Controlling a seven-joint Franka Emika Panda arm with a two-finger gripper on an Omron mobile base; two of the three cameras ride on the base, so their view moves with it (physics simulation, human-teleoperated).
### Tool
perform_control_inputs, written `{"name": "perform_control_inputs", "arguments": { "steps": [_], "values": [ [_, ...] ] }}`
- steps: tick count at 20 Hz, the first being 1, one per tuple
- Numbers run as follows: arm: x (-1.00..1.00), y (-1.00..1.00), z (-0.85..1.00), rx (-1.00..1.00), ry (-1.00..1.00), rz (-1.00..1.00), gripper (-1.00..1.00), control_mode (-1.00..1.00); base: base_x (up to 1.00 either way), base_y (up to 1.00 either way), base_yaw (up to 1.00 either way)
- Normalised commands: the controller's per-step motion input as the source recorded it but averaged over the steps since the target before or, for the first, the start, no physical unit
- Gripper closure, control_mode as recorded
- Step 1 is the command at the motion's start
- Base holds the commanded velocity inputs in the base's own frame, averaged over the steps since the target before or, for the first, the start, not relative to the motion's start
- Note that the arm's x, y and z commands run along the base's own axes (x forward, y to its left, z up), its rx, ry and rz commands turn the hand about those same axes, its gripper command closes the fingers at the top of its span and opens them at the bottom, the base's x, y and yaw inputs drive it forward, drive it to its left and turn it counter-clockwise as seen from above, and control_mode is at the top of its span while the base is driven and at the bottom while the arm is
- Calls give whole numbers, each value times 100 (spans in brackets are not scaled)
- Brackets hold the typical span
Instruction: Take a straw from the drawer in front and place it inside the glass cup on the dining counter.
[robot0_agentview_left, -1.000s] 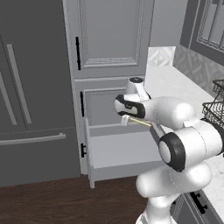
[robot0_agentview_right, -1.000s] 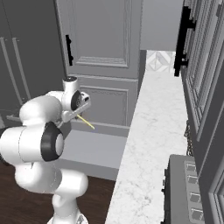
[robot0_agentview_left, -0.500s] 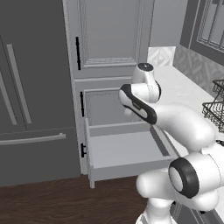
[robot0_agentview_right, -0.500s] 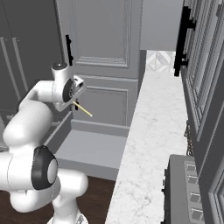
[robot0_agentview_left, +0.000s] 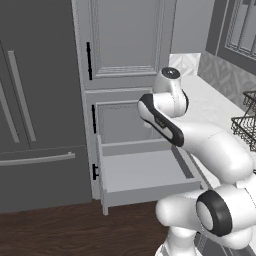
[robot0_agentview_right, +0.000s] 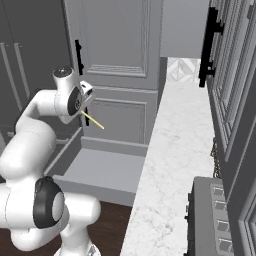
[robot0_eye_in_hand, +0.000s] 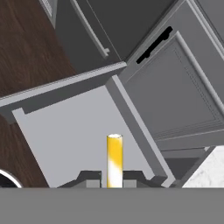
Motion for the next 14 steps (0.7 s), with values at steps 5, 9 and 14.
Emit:
{"name": "perform_control_inputs", "arguments": {
  "steps": [5,9,14],
  "values": [
    [-24,0,0,0,-11,0,100,-100,0,0,0],
    [-68,16,0,-2,-29,0,100,-100,0,0,0],
    [0,0,0,0,0,0,100,100,-56,66,7]
  ]
}}
